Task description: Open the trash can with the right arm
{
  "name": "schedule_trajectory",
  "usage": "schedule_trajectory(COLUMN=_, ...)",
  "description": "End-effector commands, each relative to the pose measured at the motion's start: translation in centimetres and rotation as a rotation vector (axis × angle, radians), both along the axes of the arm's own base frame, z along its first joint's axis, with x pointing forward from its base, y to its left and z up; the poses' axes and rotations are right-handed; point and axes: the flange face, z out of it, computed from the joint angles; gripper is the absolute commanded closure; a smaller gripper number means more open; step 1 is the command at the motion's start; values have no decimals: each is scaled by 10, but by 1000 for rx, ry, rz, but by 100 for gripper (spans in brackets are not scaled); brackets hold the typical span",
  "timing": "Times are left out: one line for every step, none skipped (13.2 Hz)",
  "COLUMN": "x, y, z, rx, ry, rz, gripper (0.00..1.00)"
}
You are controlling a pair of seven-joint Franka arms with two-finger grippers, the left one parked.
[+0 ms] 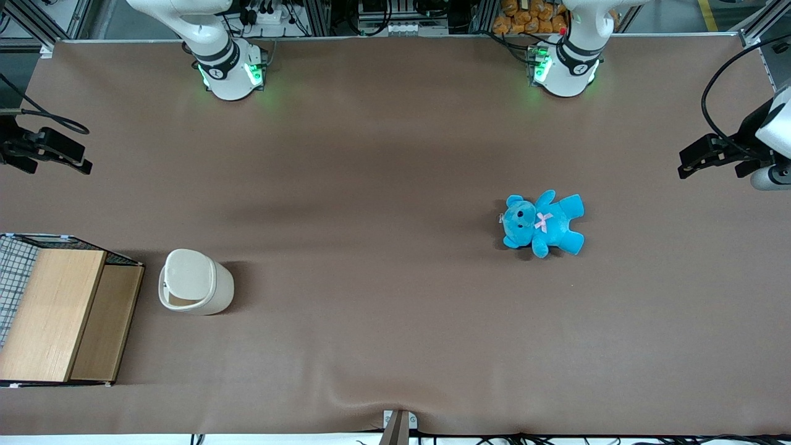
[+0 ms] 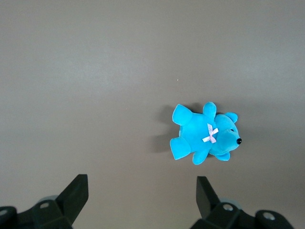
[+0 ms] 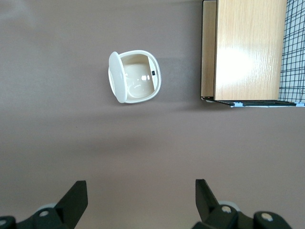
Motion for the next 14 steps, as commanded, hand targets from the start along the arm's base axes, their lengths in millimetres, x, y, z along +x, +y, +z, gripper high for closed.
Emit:
schedule_trajectory(x=-4, y=-3, z=7, rx=0, ry=-8, rz=-3, gripper=0)
schedule_trajectory(x=-4, y=-4, z=7, rx=-8, ry=-8, rz=-4, gripper=0)
schedule_trajectory(x=-4, y=-5, z=7, rx=-15, ry=-9, rz=-4, gripper=0)
schedule_trajectory(x=-4, y=-4, z=9, rx=-14, ry=-14, rz=-4, gripper=0)
schedule_trajectory(x=-3, y=-4, z=11, rx=-14, ry=-19, rz=-4, gripper=0)
schedule_trajectory(x=-3, y=-3, z=12, rx=-11, ry=-20, rz=-3, gripper=0)
schedule_trajectory(x=-3, y=-3, z=12, rx=-4, ry=-19, rz=-3, gripper=0)
schedule_trajectory(x=-3, y=-2, z=11, rx=-8, ry=-19, rz=-2, gripper=0)
schedule_trajectory(x=-3, y=-3, z=11, rx=-10, ry=-19, rz=-2, gripper=0)
schedule_trajectory(x=-3, y=-4, z=11, rx=-4, ry=-19, rz=-7, gripper=0)
schedule_trajectory(x=-3, y=-3, z=10, rx=-4, ry=-16, rz=-5, gripper=0)
schedule_trajectory(x=-3, y=-4, z=10, rx=-4, ry=-16, rz=-7, gripper=0)
schedule_trajectory(x=-3, y=-3, z=10, rx=-2, ry=-16, rz=-6, gripper=0)
schedule_trajectory(x=-3, y=-3, z=10, rx=-2, ry=-14, rz=-8, gripper=0)
